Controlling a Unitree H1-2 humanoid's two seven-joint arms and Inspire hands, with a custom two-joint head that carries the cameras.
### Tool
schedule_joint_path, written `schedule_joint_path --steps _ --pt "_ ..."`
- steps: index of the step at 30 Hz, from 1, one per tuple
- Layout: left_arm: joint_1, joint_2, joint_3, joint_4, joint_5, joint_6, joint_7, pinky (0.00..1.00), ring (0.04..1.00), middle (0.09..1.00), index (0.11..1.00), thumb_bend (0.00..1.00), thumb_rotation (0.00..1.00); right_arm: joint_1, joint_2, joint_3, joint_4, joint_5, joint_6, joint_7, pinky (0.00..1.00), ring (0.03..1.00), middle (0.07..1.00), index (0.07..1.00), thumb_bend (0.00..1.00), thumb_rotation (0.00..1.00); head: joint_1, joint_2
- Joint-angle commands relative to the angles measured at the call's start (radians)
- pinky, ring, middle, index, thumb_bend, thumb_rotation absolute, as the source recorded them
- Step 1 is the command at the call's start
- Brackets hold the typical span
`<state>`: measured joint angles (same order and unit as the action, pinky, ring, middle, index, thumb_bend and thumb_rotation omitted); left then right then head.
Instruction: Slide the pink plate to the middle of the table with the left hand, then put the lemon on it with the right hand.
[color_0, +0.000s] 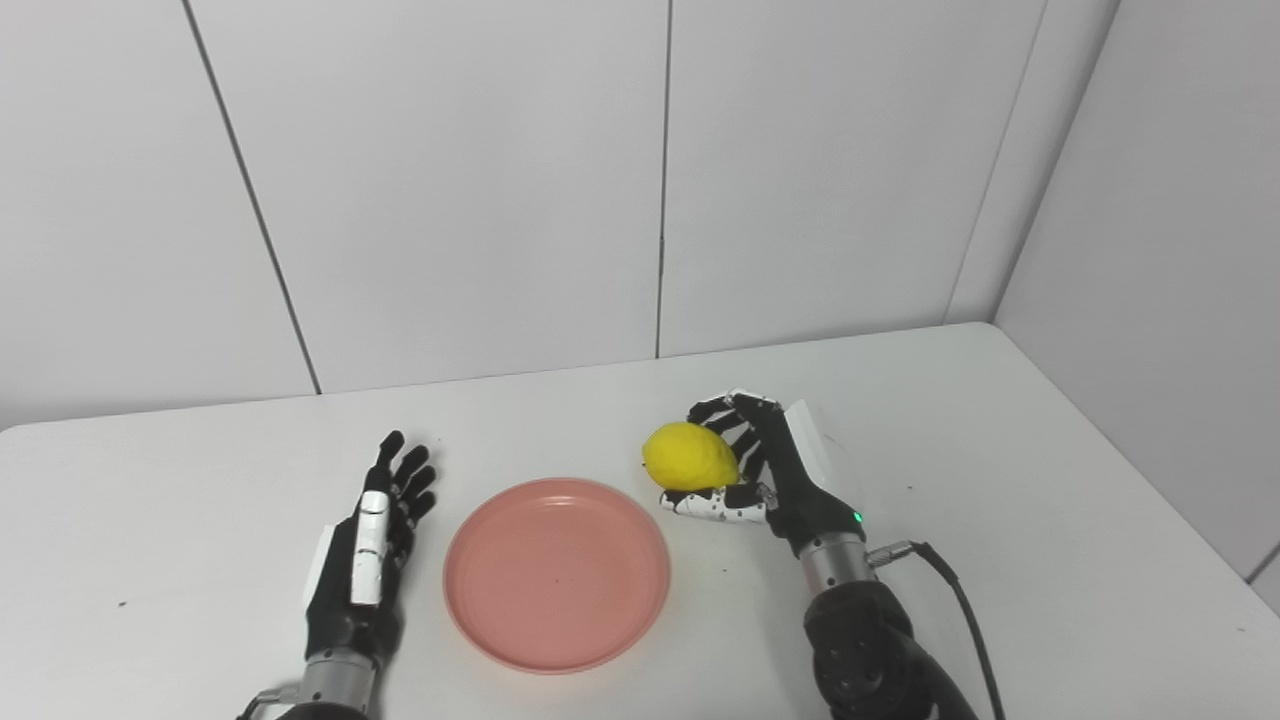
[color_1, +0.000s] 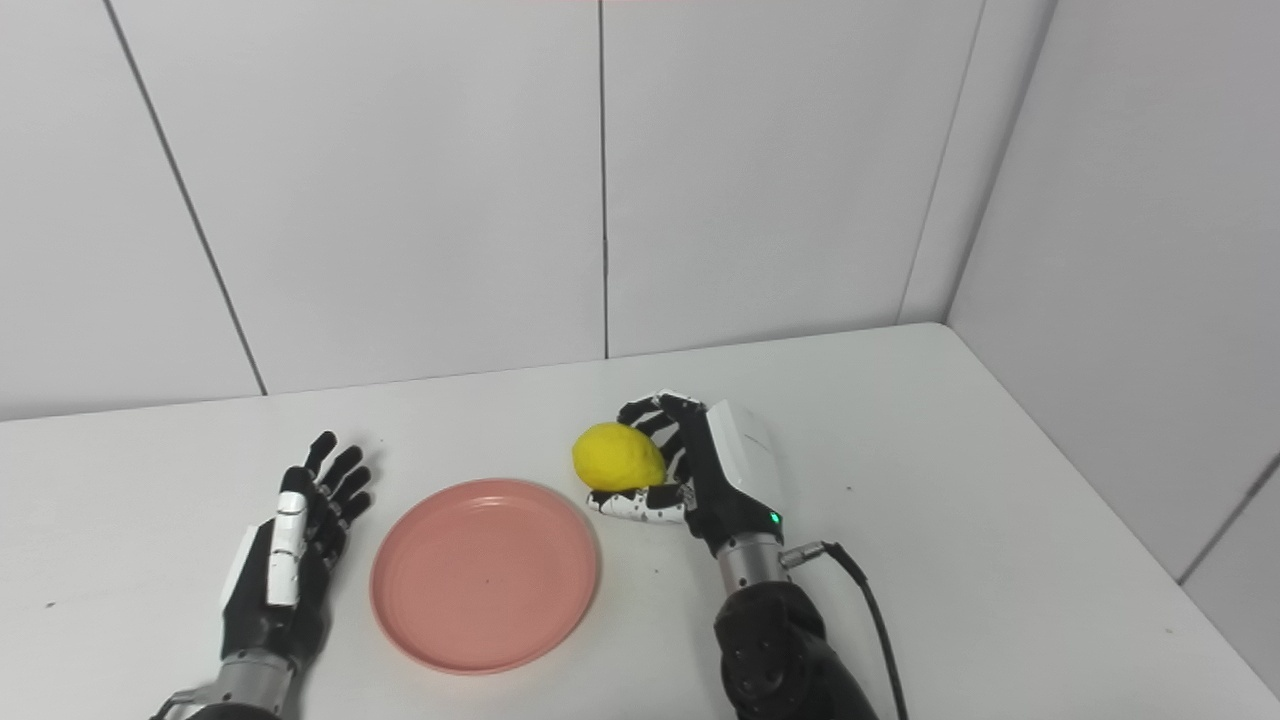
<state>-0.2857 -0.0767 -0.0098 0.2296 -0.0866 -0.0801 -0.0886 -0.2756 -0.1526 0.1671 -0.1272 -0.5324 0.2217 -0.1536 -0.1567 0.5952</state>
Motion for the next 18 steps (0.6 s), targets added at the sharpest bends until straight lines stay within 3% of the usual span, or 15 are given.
schedule_joint_path --steps 1,10,18 --pt "0.014 -0.026 -0.013 0.001 0.019 -0.041 0.023 0.89 0.897 0.904 0.905 0.66 0.99 -0.018 -0.002 -0.004 -0.042 0.020 -0.062 0.013 0.31 0.377 0.484 0.555 0.51 0.00 0.009 0.000" --pt "0.022 -0.034 -0.068 -0.032 0.091 -0.003 0.042 0.93 0.924 0.935 0.945 0.61 1.00 -0.007 -0.012 -0.004 -0.043 0.047 -0.099 0.042 0.32 0.381 0.476 0.554 0.51 0.00 0.094 0.011" --pt "0.020 -0.032 -0.091 -0.052 0.115 0.040 0.043 0.94 0.935 0.955 0.970 0.64 1.00 -0.009 -0.027 -0.006 -0.036 0.054 -0.131 0.066 0.32 0.377 0.479 0.556 0.51 0.00 0.136 0.019"
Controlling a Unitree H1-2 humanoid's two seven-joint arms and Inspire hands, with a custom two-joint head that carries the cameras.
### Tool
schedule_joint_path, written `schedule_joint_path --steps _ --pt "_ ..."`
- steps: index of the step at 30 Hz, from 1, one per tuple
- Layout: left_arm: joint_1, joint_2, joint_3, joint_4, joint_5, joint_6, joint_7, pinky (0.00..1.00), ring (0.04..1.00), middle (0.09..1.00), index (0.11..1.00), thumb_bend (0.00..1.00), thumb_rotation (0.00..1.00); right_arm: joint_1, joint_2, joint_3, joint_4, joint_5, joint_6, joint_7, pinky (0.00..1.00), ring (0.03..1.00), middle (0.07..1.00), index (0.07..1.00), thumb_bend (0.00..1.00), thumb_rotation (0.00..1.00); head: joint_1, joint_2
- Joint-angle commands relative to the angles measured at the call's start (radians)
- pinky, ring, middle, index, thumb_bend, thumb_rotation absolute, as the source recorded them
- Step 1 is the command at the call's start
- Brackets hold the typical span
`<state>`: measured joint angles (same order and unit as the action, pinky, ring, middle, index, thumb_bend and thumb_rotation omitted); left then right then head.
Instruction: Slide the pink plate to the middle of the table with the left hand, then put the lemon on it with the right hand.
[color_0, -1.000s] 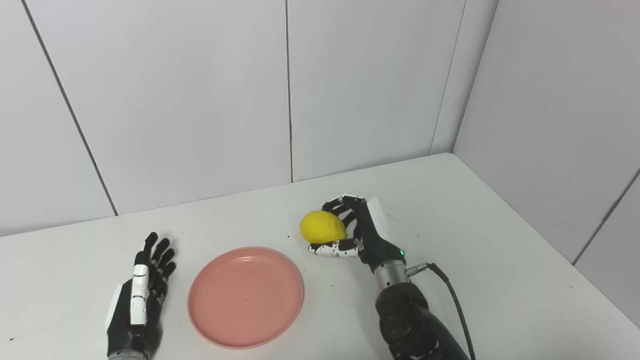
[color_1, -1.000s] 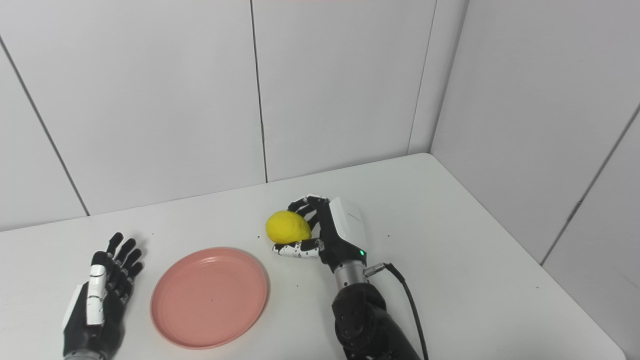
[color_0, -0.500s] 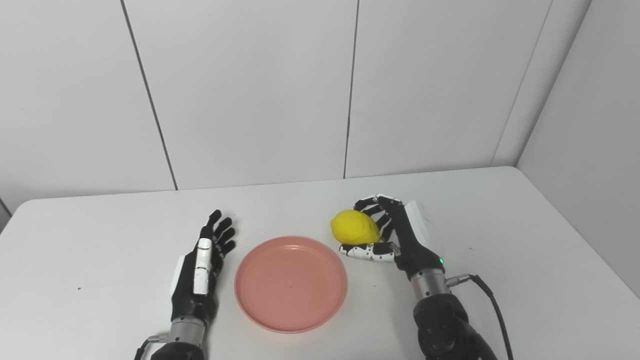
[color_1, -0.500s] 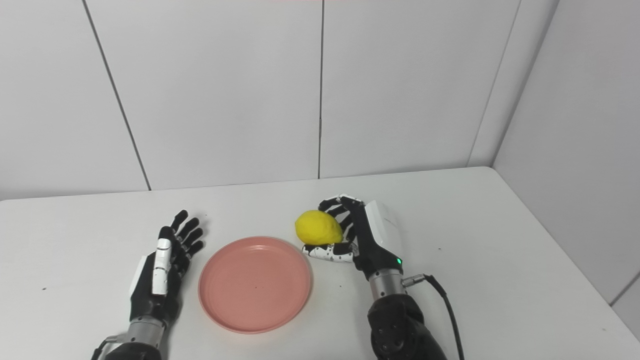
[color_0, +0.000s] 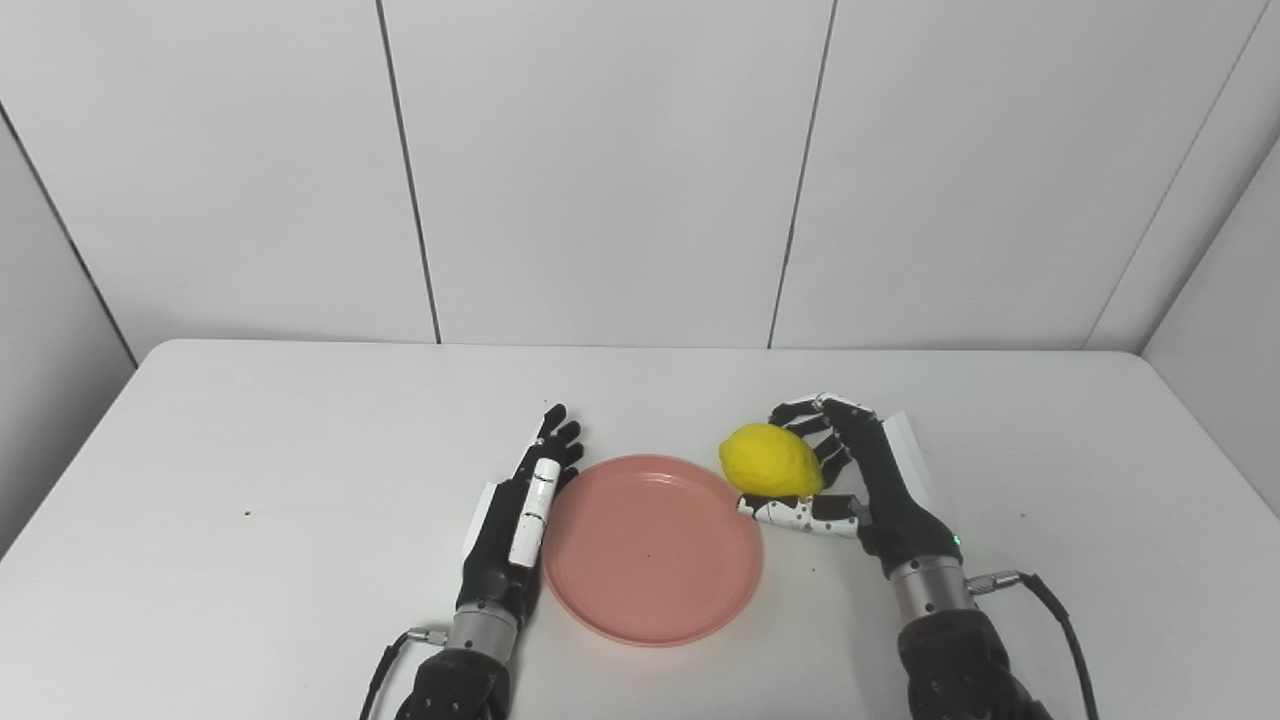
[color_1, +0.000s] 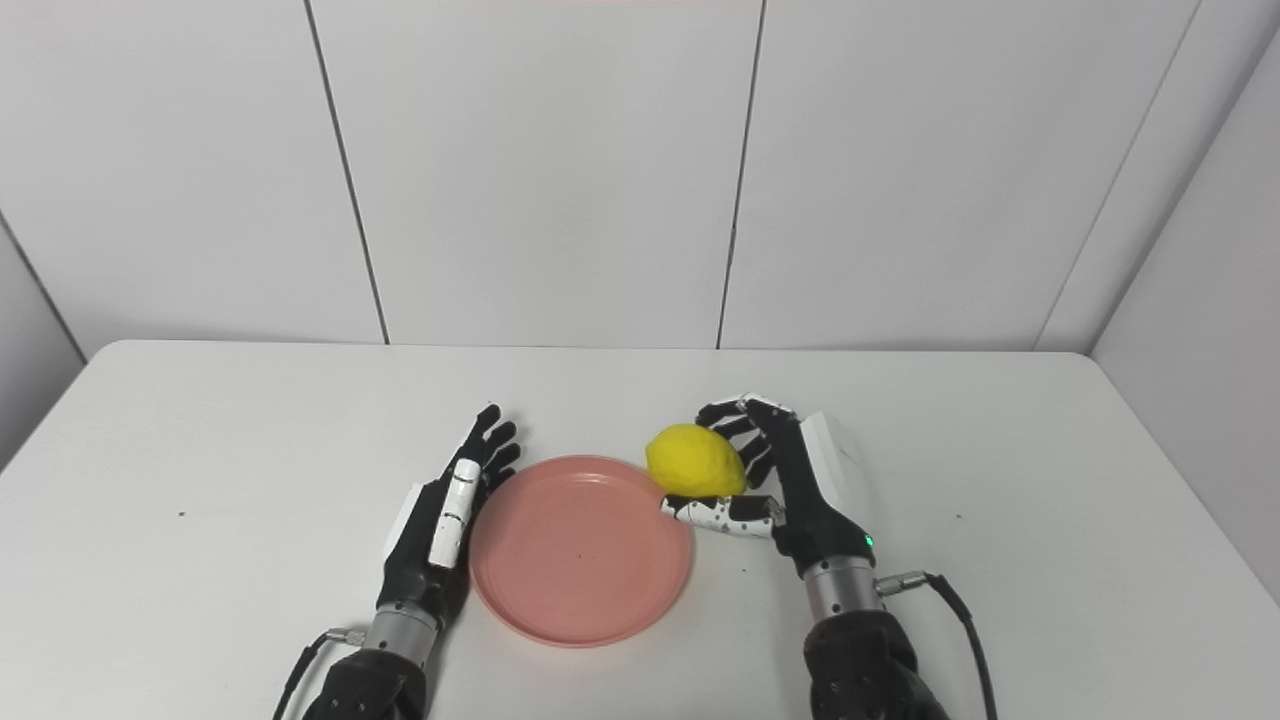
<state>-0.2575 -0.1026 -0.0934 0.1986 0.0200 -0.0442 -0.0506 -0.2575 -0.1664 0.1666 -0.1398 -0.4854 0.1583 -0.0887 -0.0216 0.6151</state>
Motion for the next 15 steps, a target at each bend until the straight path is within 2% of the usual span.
schedule_joint_path --steps 1,6,8,9,13,15 --pt "-0.008 -0.008 -0.008 -0.021 0.010 0.004 0.006 0.93 0.931 0.952 0.967 0.64 1.00 -0.028 -0.014 -0.005 -0.022 0.009 -0.070 0.004 0.32 0.381 0.479 0.555 0.51 0.00 0.001 -0.001" --pt "-0.012 -0.015 -0.009 -0.016 0.010 0.003 0.010 0.93 0.926 0.946 0.965 0.63 1.00 -0.036 -0.005 0.011 -0.056 -0.009 -0.031 0.044 0.33 0.388 0.483 0.550 0.51 0.00 0.029 0.000" --pt "-0.014 -0.016 -0.009 -0.011 0.009 -0.001 0.011 0.93 0.927 0.946 0.966 0.63 1.00 -0.040 -0.001 0.023 -0.066 -0.038 -0.014 0.056 0.29 0.376 0.484 0.548 0.51 0.00 0.030 0.001" --pt "-0.014 -0.016 -0.010 -0.009 0.009 -0.002 0.012 0.93 0.928 0.946 0.965 0.63 1.00 -0.043 0.000 0.030 -0.068 -0.058 -0.008 0.060 0.26 0.411 0.465 0.536 0.51 0.00 0.030 0.001" --pt "-0.016 -0.015 -0.012 -0.007 0.002 -0.003 0.007 0.94 0.935 0.954 0.971 0.63 1.00 -0.057 0.005 0.044 -0.054 -0.084 -0.024 0.074 0.23 0.445 0.445 0.521 0.52 0.00 0.030 0.001" --pt "-0.017 -0.014 -0.013 -0.007 0.000 -0.003 0.004 0.96 0.942 0.960 0.978 0.63 1.00 -0.064 0.011 0.049 -0.043 -0.067 -0.046 0.083 0.26 0.385 0.467 0.536 0.51 0.00 0.024 0.000"
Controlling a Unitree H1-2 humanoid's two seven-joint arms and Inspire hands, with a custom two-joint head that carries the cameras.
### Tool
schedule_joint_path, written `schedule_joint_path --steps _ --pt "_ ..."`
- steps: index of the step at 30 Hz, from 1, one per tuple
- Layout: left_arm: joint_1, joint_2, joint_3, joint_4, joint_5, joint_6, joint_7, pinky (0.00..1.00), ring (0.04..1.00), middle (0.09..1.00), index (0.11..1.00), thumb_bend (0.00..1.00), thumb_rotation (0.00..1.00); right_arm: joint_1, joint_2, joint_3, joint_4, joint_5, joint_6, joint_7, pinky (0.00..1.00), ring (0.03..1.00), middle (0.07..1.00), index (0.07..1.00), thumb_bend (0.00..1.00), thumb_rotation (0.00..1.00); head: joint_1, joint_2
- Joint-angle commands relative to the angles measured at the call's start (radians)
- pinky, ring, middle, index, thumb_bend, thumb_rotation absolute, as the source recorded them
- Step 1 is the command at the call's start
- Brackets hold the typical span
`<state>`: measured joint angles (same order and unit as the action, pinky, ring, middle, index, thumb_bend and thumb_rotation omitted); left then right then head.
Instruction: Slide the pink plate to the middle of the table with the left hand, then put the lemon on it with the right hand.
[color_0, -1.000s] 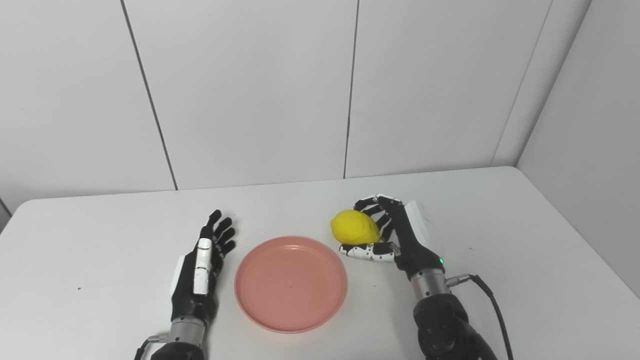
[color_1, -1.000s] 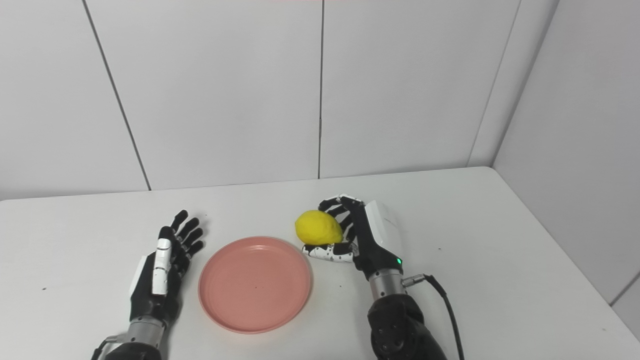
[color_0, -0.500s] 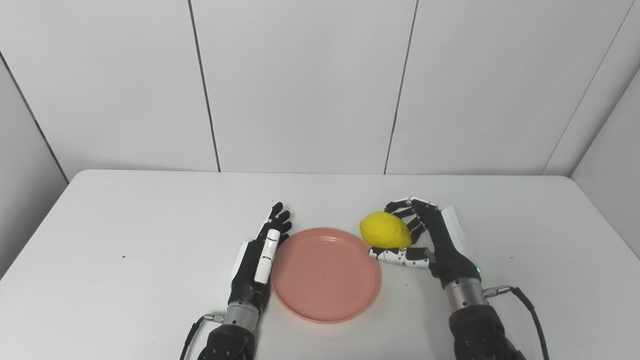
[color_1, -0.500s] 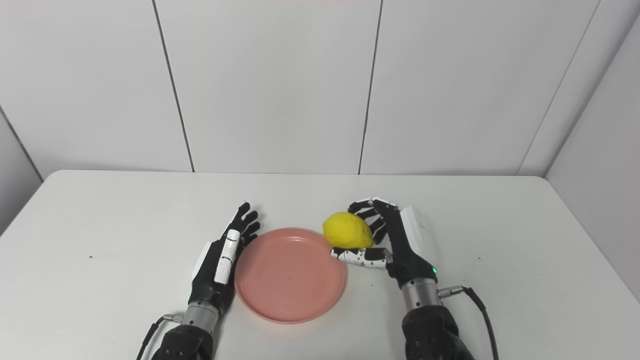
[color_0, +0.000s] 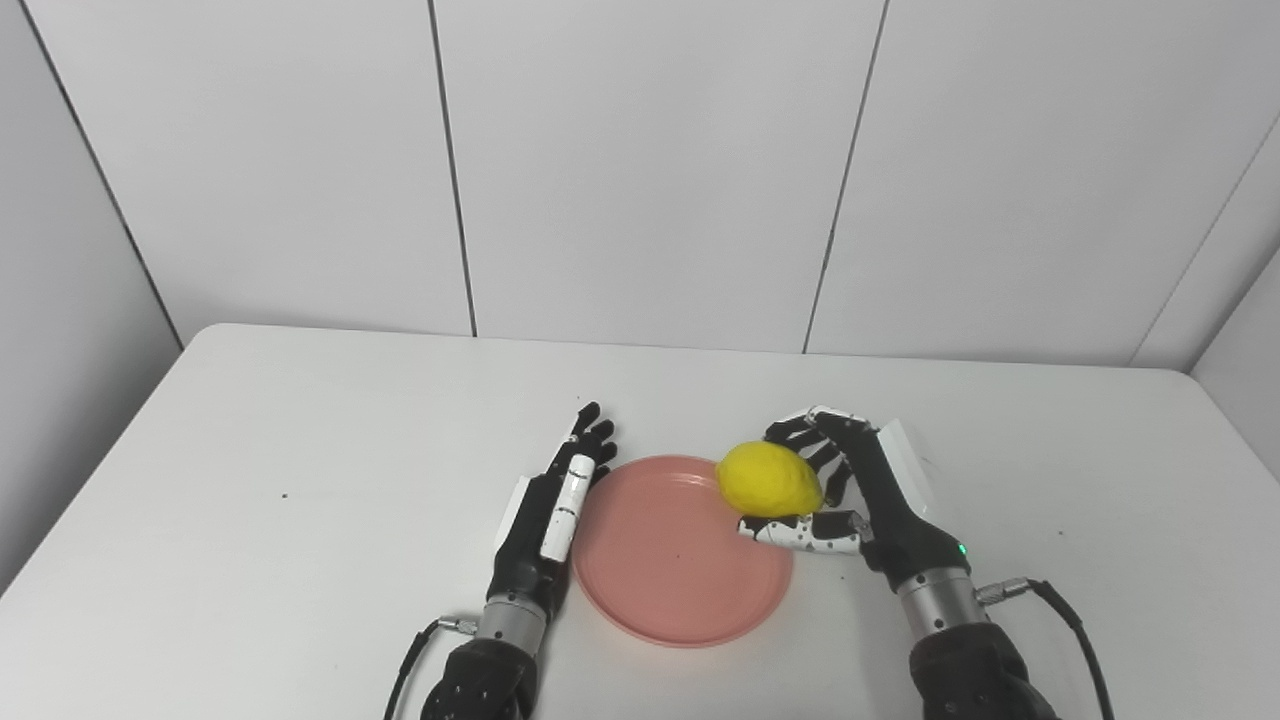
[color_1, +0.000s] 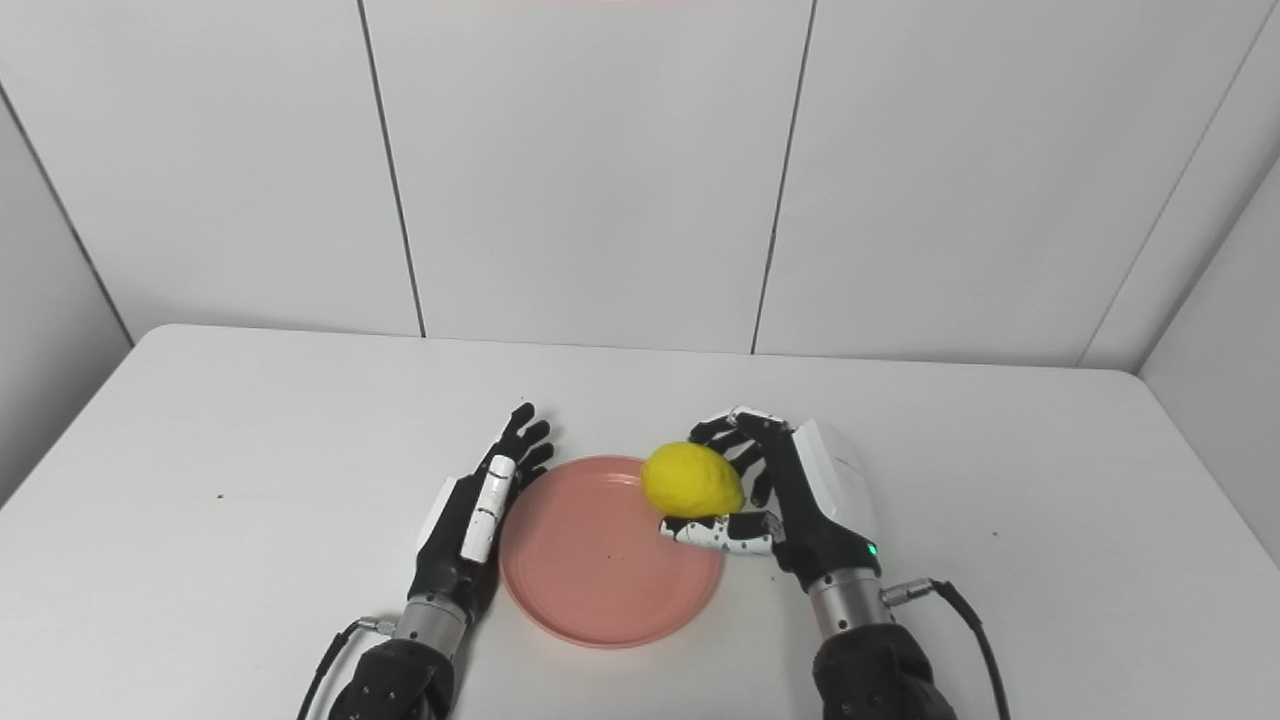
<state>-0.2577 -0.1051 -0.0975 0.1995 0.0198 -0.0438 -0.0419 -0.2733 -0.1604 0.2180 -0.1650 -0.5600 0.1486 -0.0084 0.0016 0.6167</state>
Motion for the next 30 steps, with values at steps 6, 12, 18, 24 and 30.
schedule_joint_path --steps 6,12,18,24,30 --pt "-0.015 -0.005 -0.008 -0.008 0.005 -0.001 -0.001 0.96 0.941 0.958 0.977 0.64 1.00 -0.063 0.026 0.019 0.006 0.043 -0.065 0.013 0.24 0.357 0.471 0.547 0.51 0.00 -0.012 -0.003" --pt "-0.013 0.001 -0.005 -0.013 0.011 0.006 0.004 0.96 0.938 0.951 0.967 0.64 1.00 -0.071 0.049 0.058 0.022 0.023 -0.059 0.024 0.28 0.367 0.469 0.549 0.51 0.00 -0.023 -0.005" --pt "-0.014 -0.001 0.012 -0.002 0.012 -0.015 0.029 0.93 0.925 0.942 0.949 0.65 1.00 -0.072 0.066 0.091 0.078 -0.019 -0.090 -0.003 0.20 0.434 0.450 0.510 0.51 0.00 -0.053 -0.008" --pt "-0.019 0.007 0.023 0.014 0.018 -0.043 0.045 0.93 0.923 0.937 0.942 0.62 1.00 -0.077 0.088 0.113 0.121 -0.034 -0.101 -0.016 0.20 0.378 0.479 0.513 0.51 0.00 -0.102 -0.012" --pt "-0.019 0.011 0.047 0.020 0.000 -0.064 0.056 0.90 0.900 0.908 0.914 0.62 1.00 -0.081 0.109 0.130 0.157 -0.059 -0.102 -0.042 0.22 0.397 0.505 0.490 0.51 0.00 -0.167 -0.010"
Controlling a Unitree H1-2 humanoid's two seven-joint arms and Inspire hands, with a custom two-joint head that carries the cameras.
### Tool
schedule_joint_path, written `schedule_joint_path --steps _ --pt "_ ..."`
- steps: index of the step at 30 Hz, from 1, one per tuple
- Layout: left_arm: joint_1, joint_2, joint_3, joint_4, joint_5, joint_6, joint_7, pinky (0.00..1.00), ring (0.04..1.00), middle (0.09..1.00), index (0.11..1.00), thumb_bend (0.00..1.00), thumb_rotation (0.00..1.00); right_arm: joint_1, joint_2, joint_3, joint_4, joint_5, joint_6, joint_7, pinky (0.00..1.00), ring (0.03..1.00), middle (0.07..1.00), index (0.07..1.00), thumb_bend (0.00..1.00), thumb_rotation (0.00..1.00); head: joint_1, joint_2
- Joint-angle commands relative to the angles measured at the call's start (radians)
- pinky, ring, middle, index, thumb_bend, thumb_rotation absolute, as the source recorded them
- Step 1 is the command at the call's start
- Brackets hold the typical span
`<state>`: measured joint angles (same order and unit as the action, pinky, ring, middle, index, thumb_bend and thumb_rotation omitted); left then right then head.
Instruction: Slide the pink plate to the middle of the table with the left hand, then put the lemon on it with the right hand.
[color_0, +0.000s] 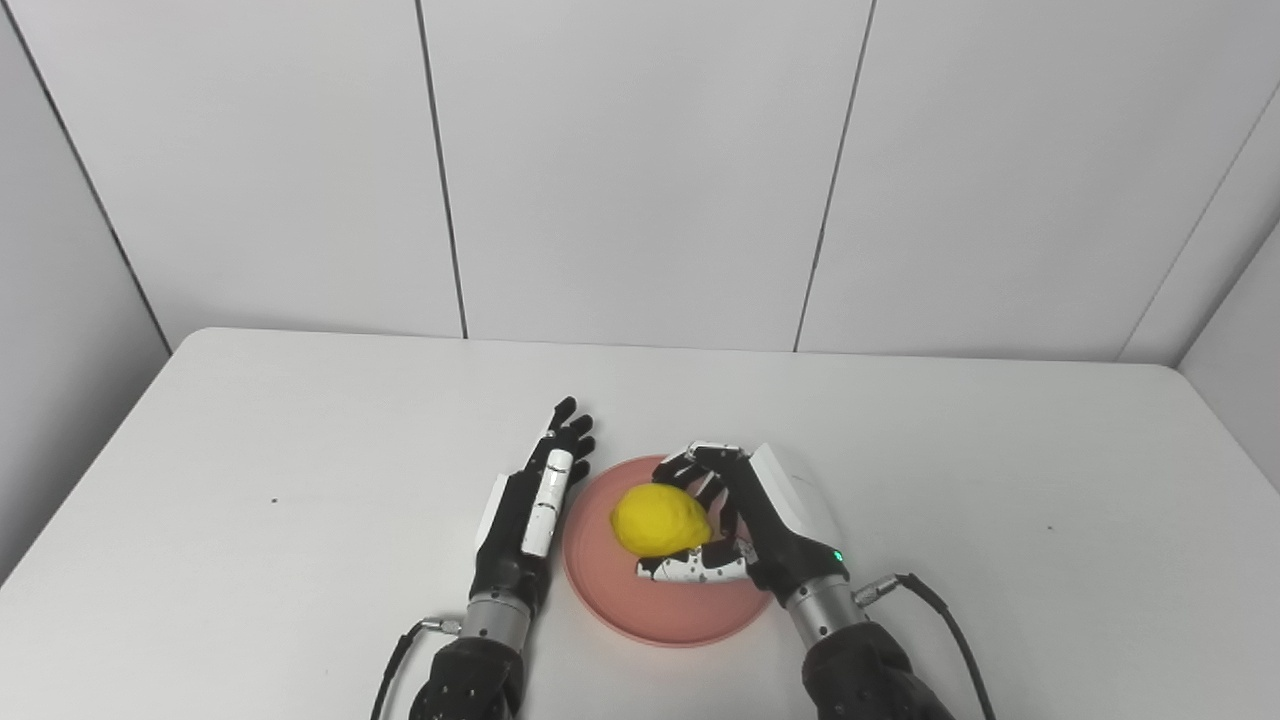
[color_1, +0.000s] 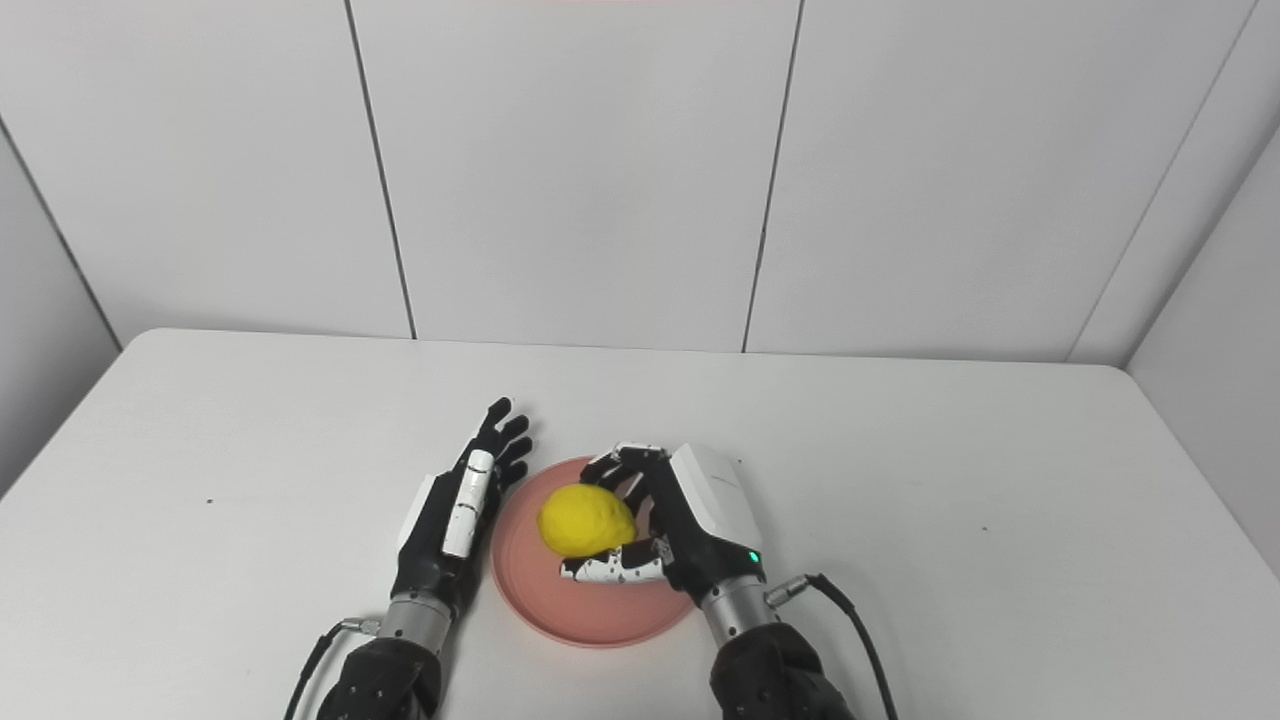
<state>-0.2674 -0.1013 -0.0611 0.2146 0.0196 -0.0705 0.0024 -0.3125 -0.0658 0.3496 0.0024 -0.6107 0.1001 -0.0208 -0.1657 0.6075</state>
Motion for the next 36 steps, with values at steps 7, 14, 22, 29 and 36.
schedule_joint_path --steps 7,14,22,29,36 --pt "-0.016 0.025 0.024 0.011 -0.015 -0.037 -0.008 0.89 0.897 0.905 0.910 0.66 1.00 -0.052 0.028 0.009 0.040 -0.040 -0.048 -0.053 0.23 0.398 0.508 0.490 0.51 0.00 -0.085 0.005" --pt "-0.021 0.056 0.021 0.016 -0.052 -0.052 -0.064 0.92 0.931 0.941 0.950 0.63 1.00 -0.067 0.044 0.009 0.105 -0.035 -0.085 -0.102 0.26 0.403 0.512 0.491 0.51 0.00 -0.134 0.001" --pt "-0.020 0.071 0.022 0.006 -0.087 -0.037 -0.097 0.95 0.953 0.962 0.977 0.64 1.00 -0.079 0.050 0.016 0.133 -0.048 -0.091 -0.123 0.29 0.387 0.478 0.540 0.51 0.00 -0.121 0.005" --pt "-0.018 0.065 0.017 -0.001 -0.074 -0.034 -0.085 0.95 0.948 0.954 0.963 0.62 1.00 -0.085 0.032 0.026 0.142 -0.091 -0.121 -0.161 0.54 0.541 0.499 0.499 0.52 0.00 -0.114 0.006" --pt "-0.018 0.065 0.017 -0.003 -0.074 -0.035 -0.083 0.93 0.940 0.948 0.955 0.60 1.00 -0.072 0.028 0.024 0.113 -0.087 -0.123 -0.153 0.73 0.765 0.784 0.499 0.51 0.15 -0.114 0.007"
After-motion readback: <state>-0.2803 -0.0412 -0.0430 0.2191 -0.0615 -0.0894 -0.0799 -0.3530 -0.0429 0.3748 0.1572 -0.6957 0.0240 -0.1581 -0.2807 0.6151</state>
